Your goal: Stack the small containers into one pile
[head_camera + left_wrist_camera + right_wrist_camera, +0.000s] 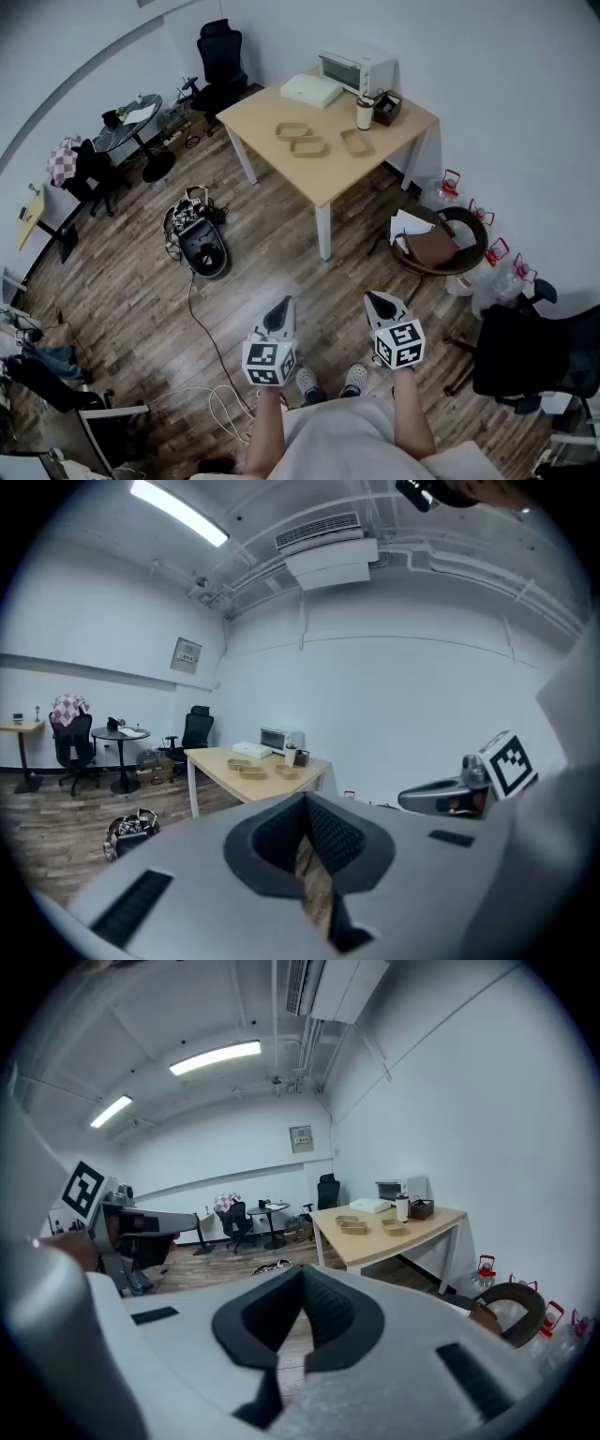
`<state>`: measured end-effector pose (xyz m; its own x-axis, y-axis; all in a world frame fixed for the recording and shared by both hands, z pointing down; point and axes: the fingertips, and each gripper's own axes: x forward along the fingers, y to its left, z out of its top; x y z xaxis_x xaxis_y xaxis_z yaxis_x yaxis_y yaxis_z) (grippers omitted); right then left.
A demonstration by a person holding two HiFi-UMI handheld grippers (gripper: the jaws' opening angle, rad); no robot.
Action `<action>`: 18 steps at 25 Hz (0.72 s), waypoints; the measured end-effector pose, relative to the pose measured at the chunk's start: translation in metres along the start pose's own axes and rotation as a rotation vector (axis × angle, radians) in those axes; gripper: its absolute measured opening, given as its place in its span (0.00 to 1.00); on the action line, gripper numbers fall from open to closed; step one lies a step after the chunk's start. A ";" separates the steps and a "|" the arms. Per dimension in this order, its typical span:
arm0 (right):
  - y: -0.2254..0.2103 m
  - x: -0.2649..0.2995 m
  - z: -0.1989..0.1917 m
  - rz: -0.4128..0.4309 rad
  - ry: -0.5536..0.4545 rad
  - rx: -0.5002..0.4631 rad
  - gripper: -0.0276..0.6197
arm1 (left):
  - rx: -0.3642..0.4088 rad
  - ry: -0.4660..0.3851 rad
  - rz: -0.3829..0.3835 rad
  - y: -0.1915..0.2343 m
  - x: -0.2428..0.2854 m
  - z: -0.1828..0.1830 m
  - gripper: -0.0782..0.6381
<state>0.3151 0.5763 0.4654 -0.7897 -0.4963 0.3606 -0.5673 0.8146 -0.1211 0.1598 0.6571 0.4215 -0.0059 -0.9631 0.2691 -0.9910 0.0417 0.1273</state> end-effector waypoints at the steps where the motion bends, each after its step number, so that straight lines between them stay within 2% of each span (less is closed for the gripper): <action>1: 0.000 -0.002 0.001 0.002 -0.004 0.001 0.05 | 0.004 0.000 0.003 -0.001 0.000 -0.001 0.11; 8: -0.018 -0.015 0.002 0.010 -0.027 0.007 0.05 | -0.001 0.042 0.003 -0.017 0.005 -0.016 0.11; 12: -0.024 -0.017 0.003 0.060 -0.058 0.051 0.05 | 0.002 0.047 0.011 -0.025 0.006 -0.019 0.13; 13: -0.025 -0.018 0.001 0.073 -0.057 0.054 0.05 | 0.003 0.048 0.016 -0.027 0.006 -0.020 0.16; 14: -0.025 -0.019 -0.002 0.086 -0.054 0.049 0.07 | 0.001 0.045 0.021 -0.029 0.006 -0.020 0.21; 15: -0.024 -0.021 -0.004 0.101 -0.049 0.040 0.14 | -0.005 0.040 0.027 -0.030 0.005 -0.020 0.23; 18: -0.025 -0.025 -0.008 0.127 -0.053 0.029 0.18 | -0.013 0.035 0.042 -0.032 0.006 -0.022 0.23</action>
<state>0.3515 0.5706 0.4669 -0.8666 -0.4052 0.2913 -0.4675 0.8634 -0.1899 0.1944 0.6562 0.4396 -0.0423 -0.9507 0.3072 -0.9882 0.0851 0.1273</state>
